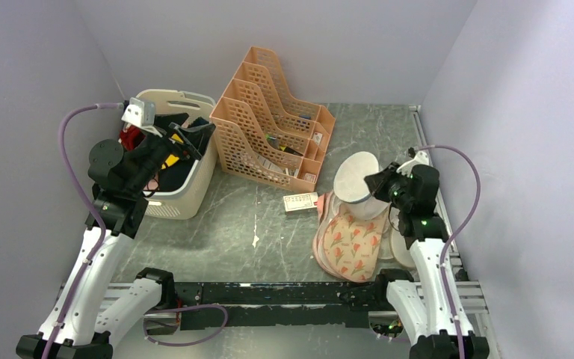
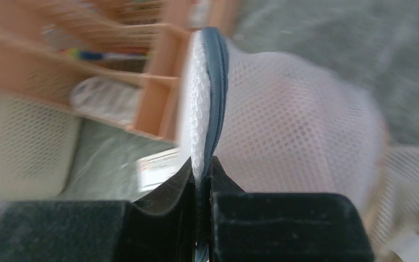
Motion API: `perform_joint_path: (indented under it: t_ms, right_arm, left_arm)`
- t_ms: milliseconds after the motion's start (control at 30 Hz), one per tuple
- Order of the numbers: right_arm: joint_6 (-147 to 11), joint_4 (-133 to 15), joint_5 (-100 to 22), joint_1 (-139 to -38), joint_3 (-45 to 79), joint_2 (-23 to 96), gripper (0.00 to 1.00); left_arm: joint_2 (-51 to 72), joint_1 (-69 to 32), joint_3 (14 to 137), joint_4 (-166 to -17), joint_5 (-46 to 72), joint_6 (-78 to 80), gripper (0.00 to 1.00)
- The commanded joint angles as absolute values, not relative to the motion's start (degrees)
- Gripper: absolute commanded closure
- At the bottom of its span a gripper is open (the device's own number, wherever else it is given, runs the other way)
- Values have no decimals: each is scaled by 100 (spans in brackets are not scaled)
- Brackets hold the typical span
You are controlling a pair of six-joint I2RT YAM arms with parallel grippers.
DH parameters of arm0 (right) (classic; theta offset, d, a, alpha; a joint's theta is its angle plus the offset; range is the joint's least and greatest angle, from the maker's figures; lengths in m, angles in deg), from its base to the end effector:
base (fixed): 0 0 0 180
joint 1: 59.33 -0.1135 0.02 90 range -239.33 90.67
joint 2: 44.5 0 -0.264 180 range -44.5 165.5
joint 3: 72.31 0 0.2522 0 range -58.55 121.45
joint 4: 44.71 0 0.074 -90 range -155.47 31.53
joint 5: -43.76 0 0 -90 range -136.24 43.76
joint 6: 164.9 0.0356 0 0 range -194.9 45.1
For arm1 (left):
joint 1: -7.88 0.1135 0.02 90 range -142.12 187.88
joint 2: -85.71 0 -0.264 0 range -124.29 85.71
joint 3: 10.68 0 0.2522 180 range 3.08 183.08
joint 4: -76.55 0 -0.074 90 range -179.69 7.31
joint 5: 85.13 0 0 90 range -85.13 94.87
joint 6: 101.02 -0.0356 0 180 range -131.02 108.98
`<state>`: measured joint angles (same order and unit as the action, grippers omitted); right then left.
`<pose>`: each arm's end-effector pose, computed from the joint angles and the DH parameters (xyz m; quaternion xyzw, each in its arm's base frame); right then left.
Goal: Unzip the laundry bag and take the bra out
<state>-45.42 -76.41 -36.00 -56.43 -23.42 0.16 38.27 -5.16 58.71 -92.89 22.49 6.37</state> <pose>0.1806 -0.0028 0.2674 0.1929 0.8305 0.1931 0.4855 0.1741 -0.0514 0.4235 0.0947 0.6300 -0.2943 0.7124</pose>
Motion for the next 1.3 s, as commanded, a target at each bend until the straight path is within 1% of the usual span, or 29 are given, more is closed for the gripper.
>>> perform_joint_path:
  t_ms: [0,33,100,233,333,400,467,533,633,733,867,933,1000,1100,1133,1200,1267]
  right_arm:
    - [-4884,-7060,-975,-5777,-2054,-81,100]
    - [-4708,-6947,-620,-5921,-2031,-15,100]
    - [-4248,-6691,-337,-6373,-2040,103,100]
    - [-3536,-5985,-239,-7952,-2203,456,100]
    - [-3342,-5640,-308,-9191,-2293,679,100]
    - [-3178,-5396,-413,-9754,-2427,867,100]
    - [-2957,-5231,-498,-10052,-2637,1169,100]
    - [-2924,-5453,-638,-10091,-2752,1556,100]
    - [-3071,-6216,-1670,-10014,-2877,1649,100]
    - [-3137,-7332,-3138,-9677,-2926,1207,100]
    - [-3031,-8961,-5331,-8916,-2708,325,100]
    - [-2780,-9222,-5974,-8476,-2704,-155,100]
    - [-2646,-9151,-6143,-8195,-2795,-494,100]
    - [-2595,-9399,-6723,-8016,-2560,-561,100]
    - [-2763,-9367,-6704,-8020,-2459,-580,100]
    - [-3310,-9036,-6240,-8016,-2336,-707,100]
    - [-3948,-8582,-5411,-8016,-2254,-853,100]
  left_arm:
    - [3847,-575,5898,-9517,2465,651,5]
    - [3836,-570,5898,-9520,2472,655,5]
    - [3819,-575,5889,-9528,2490,664,5]
    - [3736,-575,5897,-9496,2465,642,5]
    - [3664,-575,5918,-9467,2469,646,5]
    - [3630,-565,5940,-9448,2508,651,5]
    - [3616,-566,5944,-9439,2525,648,5]
    - [3623,-566,5937,-9436,2483,632,5]
    - [3625,-566,5924,-9421,2413,597,5]
    - [3619,-566,5924,-9423,2385,594,5]
    - [3599,-570,5932,-9418,2414,611,5]
    - [3604,-565,5933,-9430,2440,613,5]
    - [3610,-566,5924,-9435,2445,620,4]
    - [3601,-562,5916,-9422,2407,599,5]
    - [3592,-565,5915,-9425,2388,590,5]
    - [3571,-566,5923,-9397,2387,598,5]
    - [3562,-565,5937,-9399,2430,617,4]
